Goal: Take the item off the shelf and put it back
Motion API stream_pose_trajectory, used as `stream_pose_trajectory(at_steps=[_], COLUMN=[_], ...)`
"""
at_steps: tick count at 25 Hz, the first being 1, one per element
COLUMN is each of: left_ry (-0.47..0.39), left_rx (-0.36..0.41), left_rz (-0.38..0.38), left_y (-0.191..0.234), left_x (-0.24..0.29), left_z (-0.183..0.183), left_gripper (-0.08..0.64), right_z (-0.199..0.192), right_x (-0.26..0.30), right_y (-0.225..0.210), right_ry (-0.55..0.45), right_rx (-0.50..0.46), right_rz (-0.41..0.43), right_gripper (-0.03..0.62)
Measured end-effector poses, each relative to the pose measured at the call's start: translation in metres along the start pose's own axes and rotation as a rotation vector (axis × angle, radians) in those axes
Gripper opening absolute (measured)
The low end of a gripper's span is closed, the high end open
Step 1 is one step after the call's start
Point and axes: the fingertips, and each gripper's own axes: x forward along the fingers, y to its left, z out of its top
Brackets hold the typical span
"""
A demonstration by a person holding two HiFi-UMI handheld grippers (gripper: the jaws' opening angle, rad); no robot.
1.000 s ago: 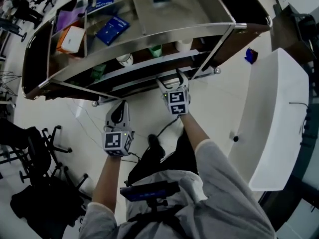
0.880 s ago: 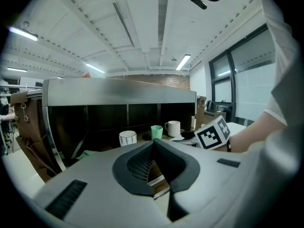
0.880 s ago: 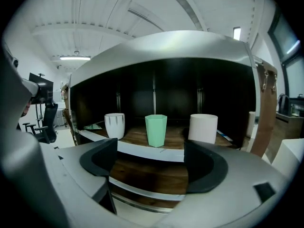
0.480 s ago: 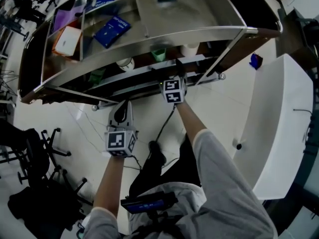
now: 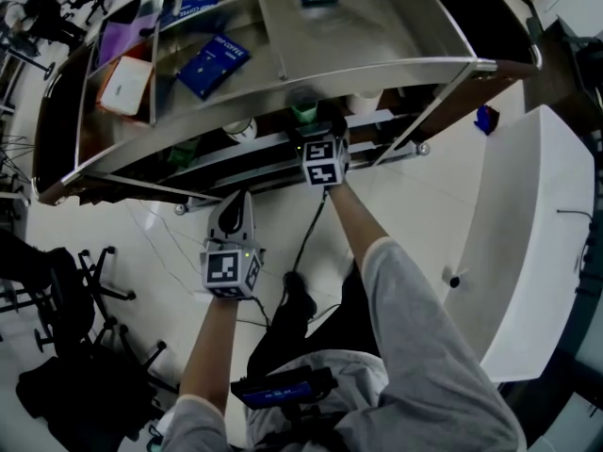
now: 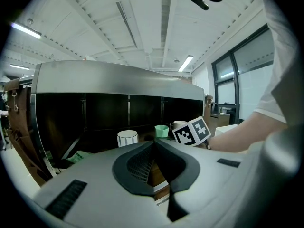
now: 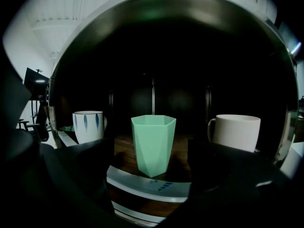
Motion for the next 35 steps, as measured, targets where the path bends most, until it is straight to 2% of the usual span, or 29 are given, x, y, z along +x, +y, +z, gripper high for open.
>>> stream_pose_trajectory(at_steps=[10,11,12,20,25,35], left_ry=[0.013,0.013,0.013,0.019,0.02,0.015], left_rx=[-0.013,-0.017,-0.021,-0.033,-0.033,-0.062], left_rz=[0.018,0.019,0.02,0.026,0.029,0.031], left_y=[0.016,0.017,0.019,0.025,0.028,0.024], left_x=[0.0,0.0,0.001,0.002,0.004,-0.015], left_z=[-0.007,-0.007,-0.008,-0.012,-0.012,0.008], left_gripper=[0.005,0.005,0.005,0.005,0.005,0.005], right_z=[0.001,0.001,0.001,0.002,0.008,0.02], right_x=[0.016,0.015,0.015,0.016,0.012,-0.031], right_y=[-0.003,-0.005,-0.007,-0.011,-0.005,0.002], right_ry=[0.0,0.003,0.005,0.002,-0.01,0.02], right_rx=[0.0,-0.01,-0.018,-0.026,-0.036,-0.042], right_rz=[-0.032,-0.045,-0.061,-0.08,-0.056,-0.039], right_gripper=[0.476,0.425,0.3,0.29,0.287,0.287])
